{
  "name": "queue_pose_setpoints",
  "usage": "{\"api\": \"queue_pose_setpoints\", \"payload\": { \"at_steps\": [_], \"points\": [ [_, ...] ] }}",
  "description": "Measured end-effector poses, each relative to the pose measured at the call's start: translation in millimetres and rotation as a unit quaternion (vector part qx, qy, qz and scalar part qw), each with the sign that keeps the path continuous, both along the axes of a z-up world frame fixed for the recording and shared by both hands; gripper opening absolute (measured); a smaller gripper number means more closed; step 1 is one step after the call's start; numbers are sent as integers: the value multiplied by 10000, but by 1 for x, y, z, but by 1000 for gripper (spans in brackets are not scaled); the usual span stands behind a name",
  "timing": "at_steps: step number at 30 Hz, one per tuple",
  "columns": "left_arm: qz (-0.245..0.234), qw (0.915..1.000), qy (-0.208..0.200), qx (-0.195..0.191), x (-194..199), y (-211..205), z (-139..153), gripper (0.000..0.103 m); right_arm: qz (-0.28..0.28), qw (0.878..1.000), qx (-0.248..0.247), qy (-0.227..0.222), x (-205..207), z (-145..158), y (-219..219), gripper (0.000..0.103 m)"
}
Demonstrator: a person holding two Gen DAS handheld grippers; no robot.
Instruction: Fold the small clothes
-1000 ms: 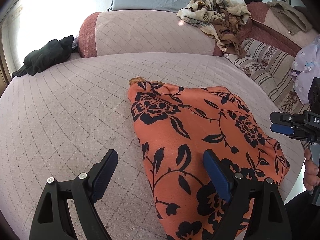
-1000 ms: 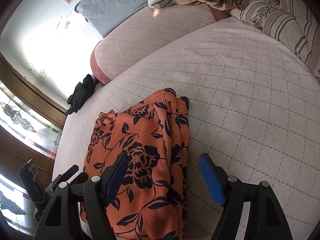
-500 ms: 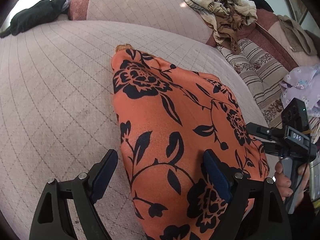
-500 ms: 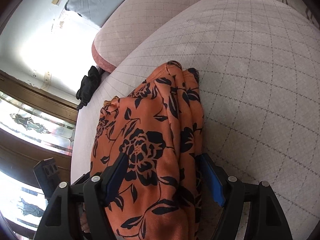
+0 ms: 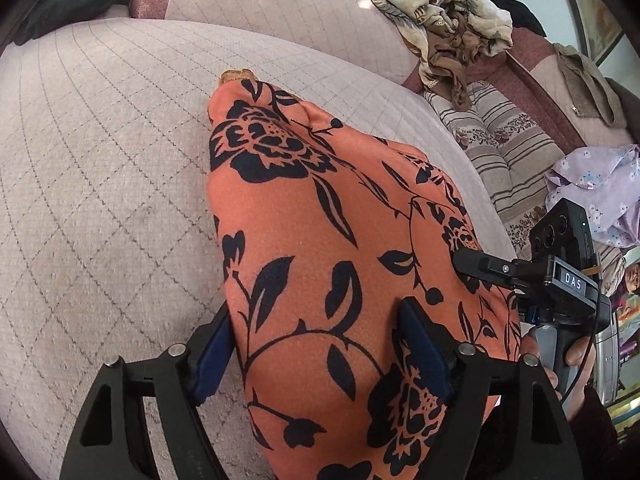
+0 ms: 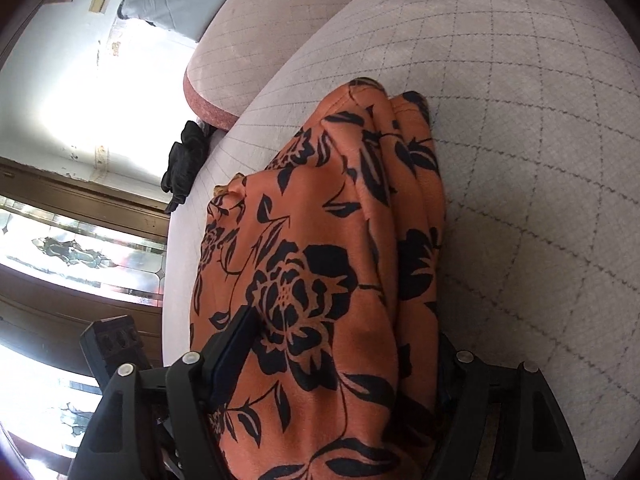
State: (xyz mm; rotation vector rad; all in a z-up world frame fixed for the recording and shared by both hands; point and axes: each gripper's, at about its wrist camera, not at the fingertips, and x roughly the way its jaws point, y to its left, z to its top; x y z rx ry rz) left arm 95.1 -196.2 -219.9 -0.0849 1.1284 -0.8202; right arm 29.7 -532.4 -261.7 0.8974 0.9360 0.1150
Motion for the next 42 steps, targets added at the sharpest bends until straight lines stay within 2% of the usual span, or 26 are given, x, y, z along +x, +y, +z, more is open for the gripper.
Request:
{"api": "queue_pose_setpoints", "payload": {
  "at_steps": [2,3,7,11,15,21,25,32,35,36,37,38,40,42],
  "points": [
    [-7,9999,-134,4,-1,1,1,67,49,9993,-362,-5,3,6,11,71],
    [-10,9998,-210,14,-1,1,3,60,67,9986,-521,-10,4,9,16,66],
    [2,9991,-402,-95,-1,5,10,46,-8,9964,-830,-170,3,23,26,50],
    [-8,9963,-846,-173,-4,14,31,43,-81,9912,-1238,-462,1,43,40,46],
    [204,9920,-1178,-405,0,41,59,43,-103,9847,-1519,-843,-1,65,57,45],
    [572,9845,-1604,-414,5,81,84,43,-107,9786,-1449,-1459,5,92,87,44],
    [851,9835,-1558,-342,15,101,81,43,2,9777,-1420,-1550,15,93,105,44],
    [966,9886,-1151,108,17,119,56,43,318,9819,-1421,-1208,29,72,122,44],
    [967,9924,-652,384,21,122,34,44,539,9843,-1465,-821,31,58,126,44],
    [1001,9923,-485,547,23,123,25,47,607,9853,-1465,-631,33,51,126,44],
    [1050,9916,-376,657,25,124,19,54,646,9860,-1479,-425,35,44,126,45],
    [1120,9911,-315,645,27,125,18,56,666,9867,-1461,-266,36,38,124,46],
    [1228,9903,-329,564,29,128,23,57,662,9877,-1404,-210,37,38,120,50],
    [1368,9862,-638,683,28,129,32,59,658,9876,-1412,-175,37,42,114,53]
  ]
}}
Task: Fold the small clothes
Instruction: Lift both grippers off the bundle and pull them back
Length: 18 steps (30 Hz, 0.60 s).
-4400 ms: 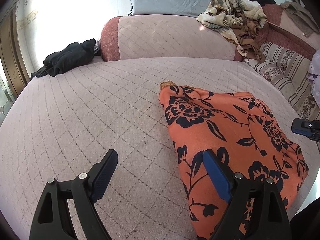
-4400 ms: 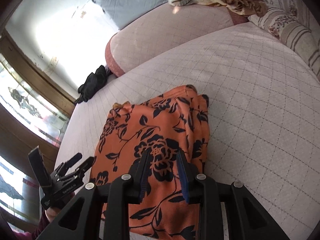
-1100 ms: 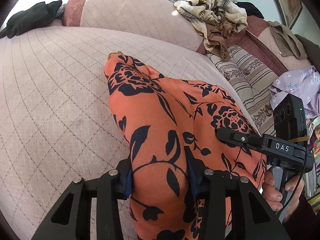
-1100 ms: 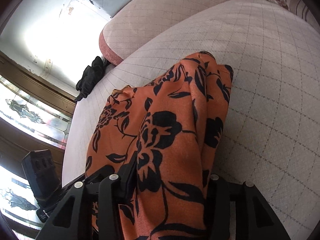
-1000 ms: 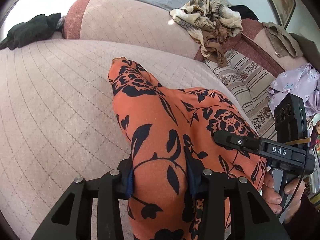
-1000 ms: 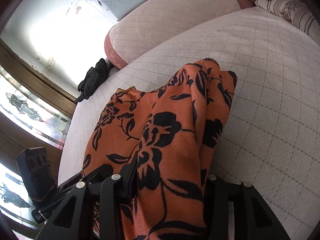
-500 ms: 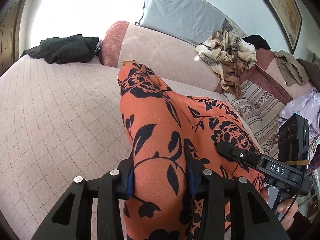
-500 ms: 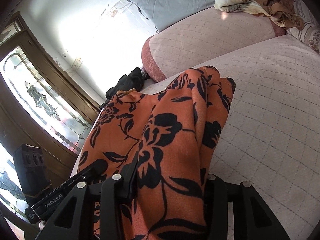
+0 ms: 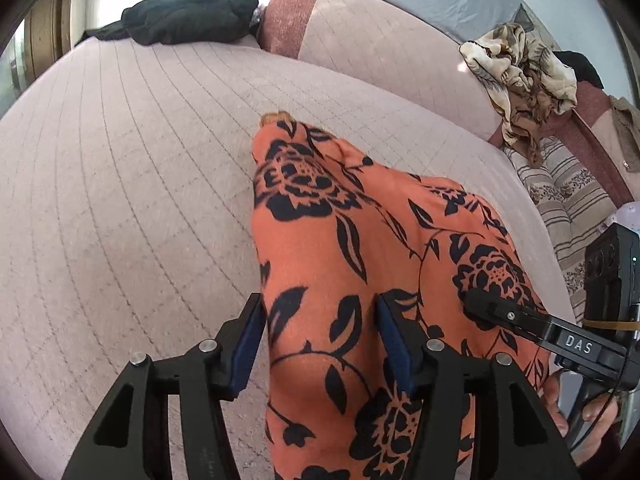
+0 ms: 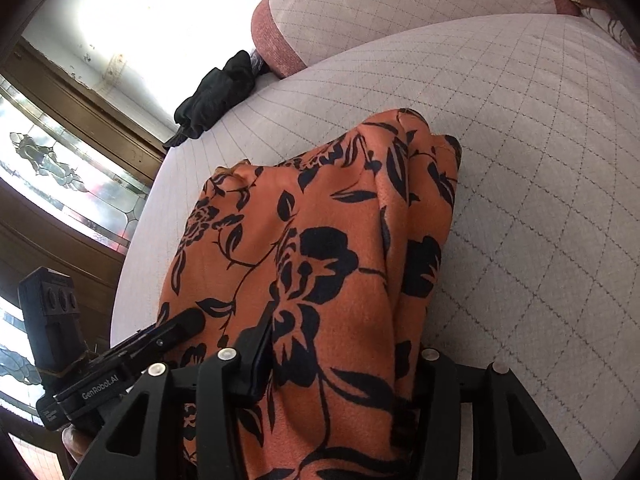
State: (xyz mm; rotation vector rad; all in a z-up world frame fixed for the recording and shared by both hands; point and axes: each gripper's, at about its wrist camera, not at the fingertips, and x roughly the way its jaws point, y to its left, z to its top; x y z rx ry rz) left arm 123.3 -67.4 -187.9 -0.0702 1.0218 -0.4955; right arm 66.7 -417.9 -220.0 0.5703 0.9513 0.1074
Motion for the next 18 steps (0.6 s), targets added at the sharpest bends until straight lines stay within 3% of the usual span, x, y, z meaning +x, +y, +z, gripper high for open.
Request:
{"api": "queue_pose_setpoints", "payload": {
  "at_steps": [3,6,9,11,12,13,15,18],
  "points": [
    [213,9982,-527,179,-3,3,14,63,-91,9999,4,-85,-4,9,-14,53],
    [311,9943,-927,416,-4,5,19,65,-510,9969,-272,-542,-32,28,-41,53],
    [319,9918,-1044,661,-3,4,18,65,-996,9856,-290,-1333,-54,49,-60,53],
    [303,9914,-1008,777,-2,3,15,66,-860,9814,-290,-1694,-60,58,-60,53],
    [302,9907,-1007,861,-2,2,13,66,-728,9811,-267,-1771,-60,59,-56,47],
    [309,9897,-1006,970,1,-2,10,69,-563,9826,-225,-1758,-56,59,-51,38],
    [348,9868,-983,1241,2,-7,2,78,-291,9884,-288,-1463,-45,49,-41,38],
    [325,9852,-979,1370,3,-10,-6,82,-3,9975,-616,-343,-20,8,-36,38]
  ]
}}
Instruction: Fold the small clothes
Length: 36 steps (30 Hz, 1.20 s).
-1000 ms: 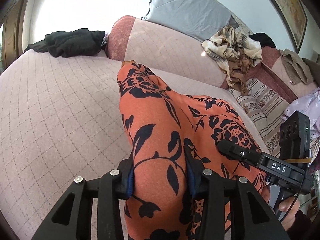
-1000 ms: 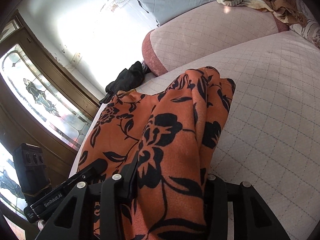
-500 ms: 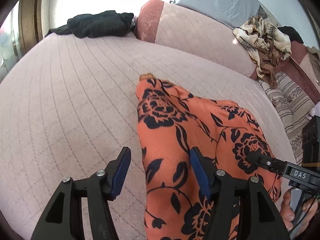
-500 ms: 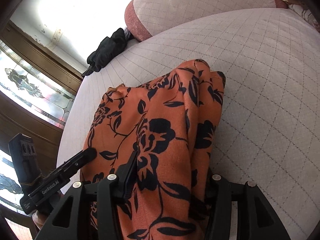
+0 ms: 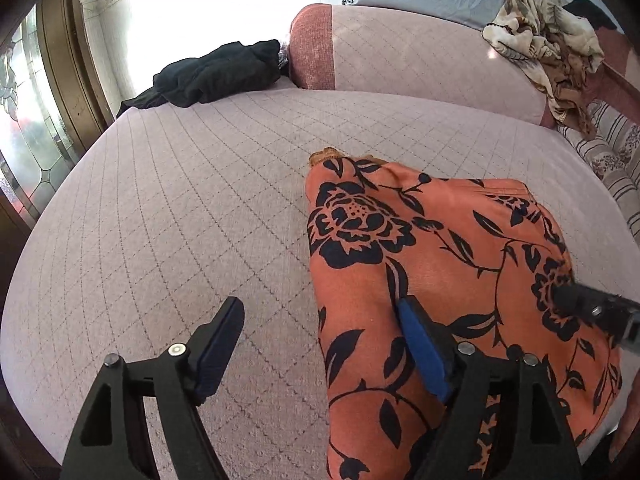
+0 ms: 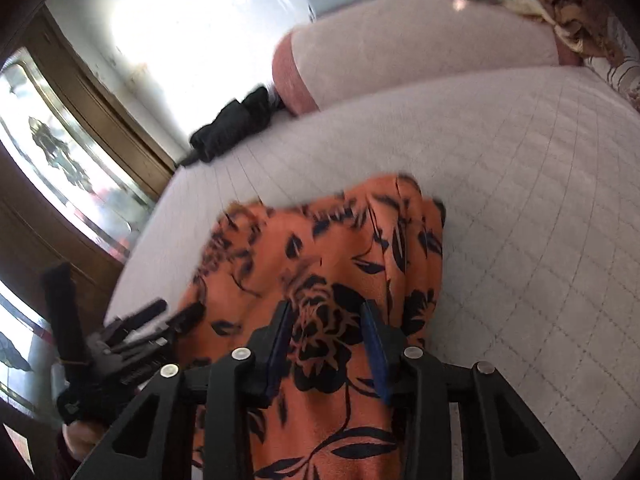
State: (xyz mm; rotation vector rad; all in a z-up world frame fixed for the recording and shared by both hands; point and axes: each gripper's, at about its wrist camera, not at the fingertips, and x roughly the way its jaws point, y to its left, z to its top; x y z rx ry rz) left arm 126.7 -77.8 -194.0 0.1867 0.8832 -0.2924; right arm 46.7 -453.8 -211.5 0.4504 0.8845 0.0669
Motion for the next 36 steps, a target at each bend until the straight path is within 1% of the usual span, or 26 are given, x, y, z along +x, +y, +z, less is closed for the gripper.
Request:
{"api": "queue_pose_setpoints", "payload": {
  "at_steps": [1,4,6,8,11,13,15,17,19,22,23,24,25,27,31,36],
  "points": [
    [5,10000,-31,20,0,0,0,83,4,9997,-126,215,5,-9,1,39],
    [18,9998,-170,32,-3,1,3,84,26,9999,-141,94,1,-6,-1,38],
    [112,9998,-170,23,-10,3,10,84,-79,9999,-80,47,-6,-4,-5,38],
    [219,9992,-332,11,-23,5,23,84,-183,9995,-195,-184,-21,4,-11,38],
    [350,9972,-657,31,-49,10,50,84,-325,9946,-549,-818,-49,30,-6,39],
    [437,9946,-939,113,-67,14,70,86,-452,9901,-617,-1173,-71,44,-1,39],
    [509,9918,-1165,155,-82,19,88,91,-514,9876,-644,-1335,-91,50,6,39],
    [594,9886,-1384,90,-96,27,107,92,-556,9860,-714,-1403,-109,54,15,39],
    [658,9856,-1560,-1,-110,36,124,97,-528,9858,-625,-1465,-125,58,22,39],
    [744,9811,-1785,-52,-127,45,145,98,-579,9830,-732,-1578,-147,73,29,40],
    [763,9798,-1849,-69,-133,46,151,98,-589,9813,-807,-1646,-154,79,31,43],
    [773,9787,-1899,-85,-138,48,156,98,-613,9794,-875,-1714,-160,87,32,63],
    [766,9782,-1927,-100,-141,49,161,99,-653,9769,-915,-1815,-167,95,34,72],
    [696,9780,-1965,-126,-150,49,170,99,-709,9721,-957,-2019,-180,111,36,72],
    [534,9792,-1941,-232,-165,47,182,99,-729,9673,-1141,-2146,-198,139,42,72],
    [445,9789,-1955,-391,-181,48,195,99,-740,9625,-1339,-2242,-215,161,50,72]
  ]
}}
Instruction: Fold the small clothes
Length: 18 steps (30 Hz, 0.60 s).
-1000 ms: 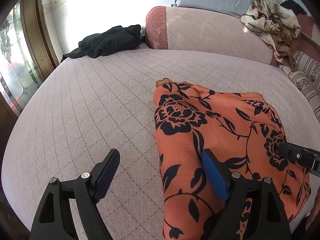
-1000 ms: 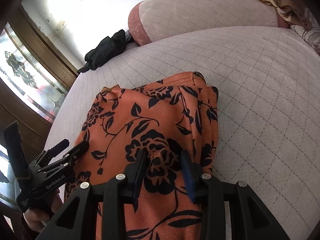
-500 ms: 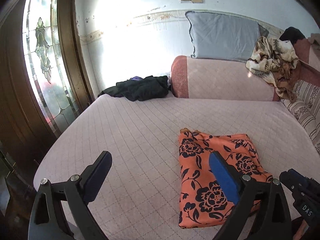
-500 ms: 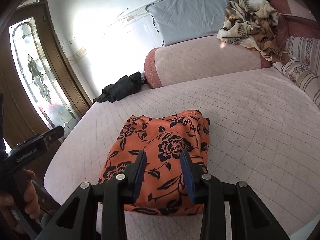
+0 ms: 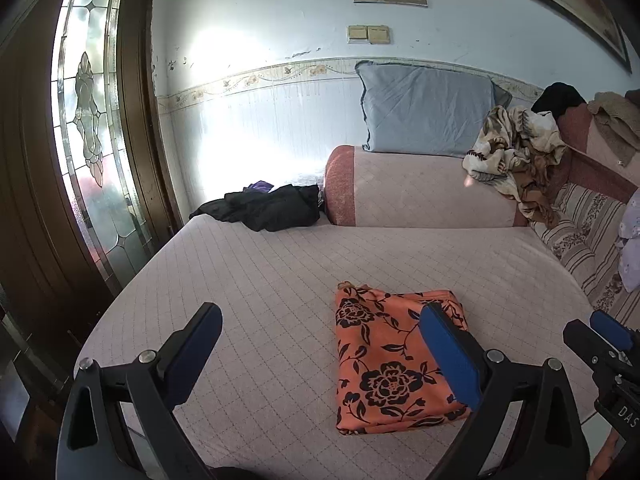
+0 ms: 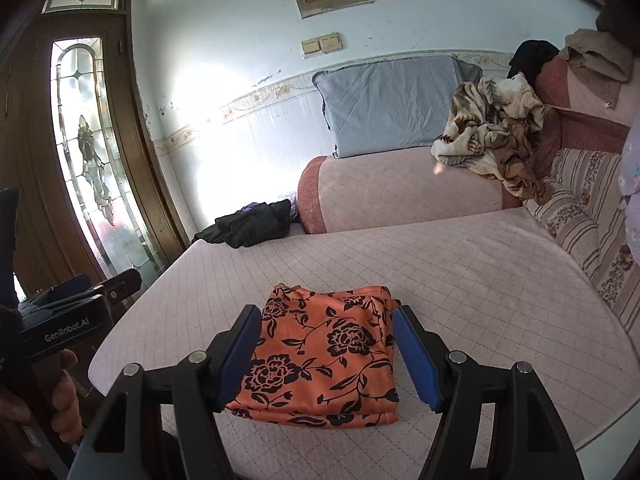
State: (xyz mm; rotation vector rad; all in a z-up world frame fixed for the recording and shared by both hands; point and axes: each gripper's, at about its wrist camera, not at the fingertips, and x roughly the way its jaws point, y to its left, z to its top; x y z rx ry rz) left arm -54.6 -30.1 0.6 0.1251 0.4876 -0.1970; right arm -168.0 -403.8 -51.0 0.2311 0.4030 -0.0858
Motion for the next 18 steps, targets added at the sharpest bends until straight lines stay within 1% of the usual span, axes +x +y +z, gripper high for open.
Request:
{"api": "queue_pose_setpoints", "payload": {
  "at_steps": [3,5,11,15,18],
  "points": [
    [84,9999,-82,-9,-7,2,5,99,29,9999,-69,-78,-9,9,4,72],
    [130,9999,-93,61,-8,1,7,99,56,9999,-73,-138,-13,15,6,72],
    [20,9999,-7,144,-9,0,7,99,16,9993,-262,-257,-19,29,18,72],
    [17,9998,-43,192,-10,0,7,99,-51,9992,-368,-155,-14,28,25,72],
    [-76,9998,45,181,-8,0,7,99,-100,9988,-484,4,-8,22,30,72]
  ]
}}
